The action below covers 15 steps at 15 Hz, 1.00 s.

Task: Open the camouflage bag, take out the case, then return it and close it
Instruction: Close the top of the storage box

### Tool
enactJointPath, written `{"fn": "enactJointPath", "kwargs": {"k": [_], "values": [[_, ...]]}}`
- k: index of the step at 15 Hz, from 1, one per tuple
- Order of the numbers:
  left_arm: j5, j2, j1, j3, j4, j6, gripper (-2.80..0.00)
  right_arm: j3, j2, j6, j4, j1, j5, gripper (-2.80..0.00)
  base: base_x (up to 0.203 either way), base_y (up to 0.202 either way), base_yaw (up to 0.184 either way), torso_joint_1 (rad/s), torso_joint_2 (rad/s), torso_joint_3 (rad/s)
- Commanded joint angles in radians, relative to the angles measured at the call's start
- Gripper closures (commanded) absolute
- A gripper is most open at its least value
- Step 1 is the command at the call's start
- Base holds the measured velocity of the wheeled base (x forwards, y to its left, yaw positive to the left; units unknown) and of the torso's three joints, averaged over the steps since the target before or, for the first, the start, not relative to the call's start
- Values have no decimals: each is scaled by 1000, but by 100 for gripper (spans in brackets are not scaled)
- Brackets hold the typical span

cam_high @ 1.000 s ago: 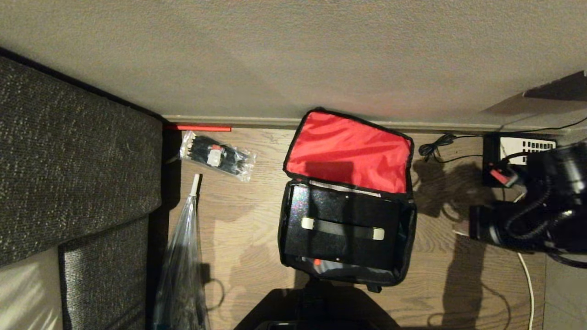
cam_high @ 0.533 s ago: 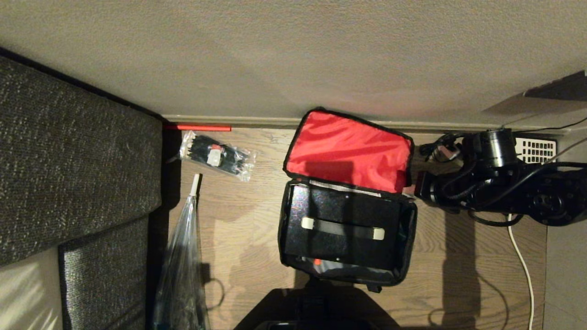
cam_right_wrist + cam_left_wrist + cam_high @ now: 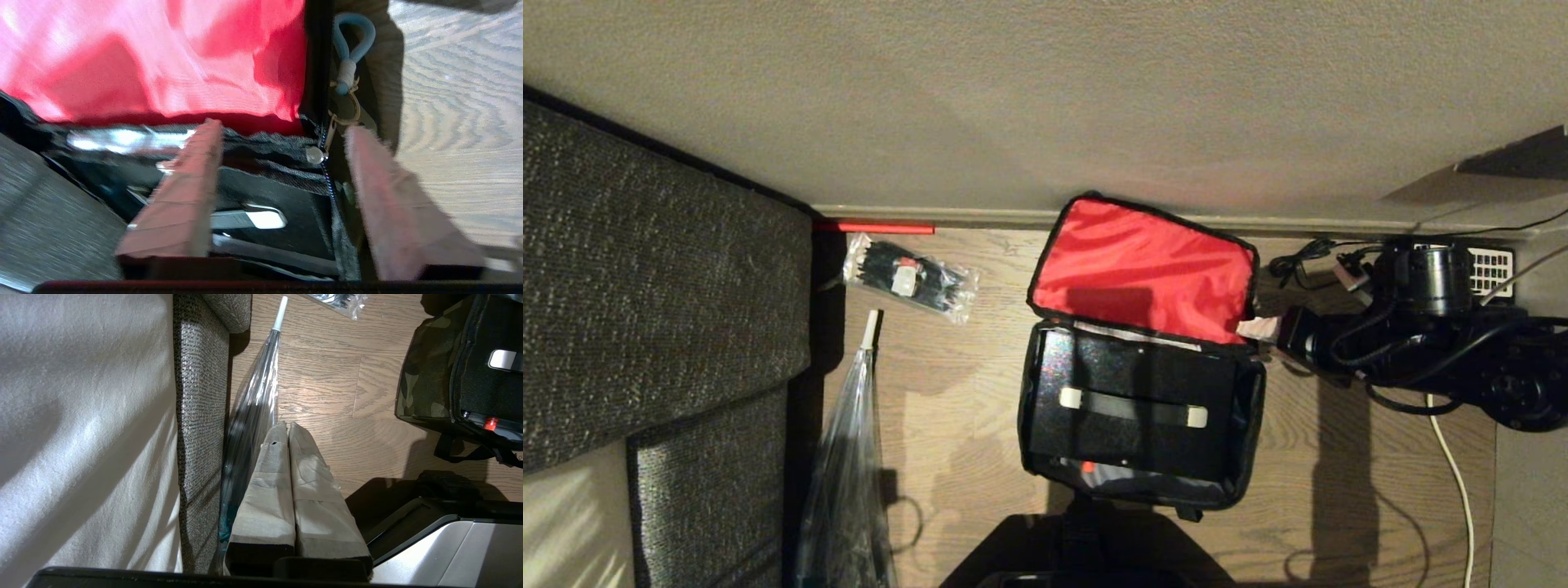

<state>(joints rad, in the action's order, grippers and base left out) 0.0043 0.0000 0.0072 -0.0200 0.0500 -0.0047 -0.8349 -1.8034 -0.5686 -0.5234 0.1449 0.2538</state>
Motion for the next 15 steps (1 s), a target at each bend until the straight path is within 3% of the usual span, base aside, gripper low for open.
{"fn": "enactJointPath", "kwargs": {"k": [1, 5, 7, 10, 15], "values": [[0, 0, 0, 0, 1, -1, 0, 15, 1, -95, -27, -30, -1, -280, 0, 0, 0, 0, 0, 0], [0, 0, 0, 0, 1, 0, 0, 9, -65, -126, -107, -56, -7, -280, 0, 0, 0, 0, 0, 0], [0, 0, 0, 0, 1, 0, 0, -2, -124, -251, -211, -60, -2, -280, 0, 0, 0, 0, 0, 0], [0, 0, 0, 0, 1, -1, 0, -64, -184, -312, -263, -58, 1, -280, 0, 0, 0, 0, 0, 0], [0, 0, 0, 0, 1, 0, 0, -84, -241, -336, -439, -50, 5, -280, 0, 0, 0, 0, 0, 0]]}}
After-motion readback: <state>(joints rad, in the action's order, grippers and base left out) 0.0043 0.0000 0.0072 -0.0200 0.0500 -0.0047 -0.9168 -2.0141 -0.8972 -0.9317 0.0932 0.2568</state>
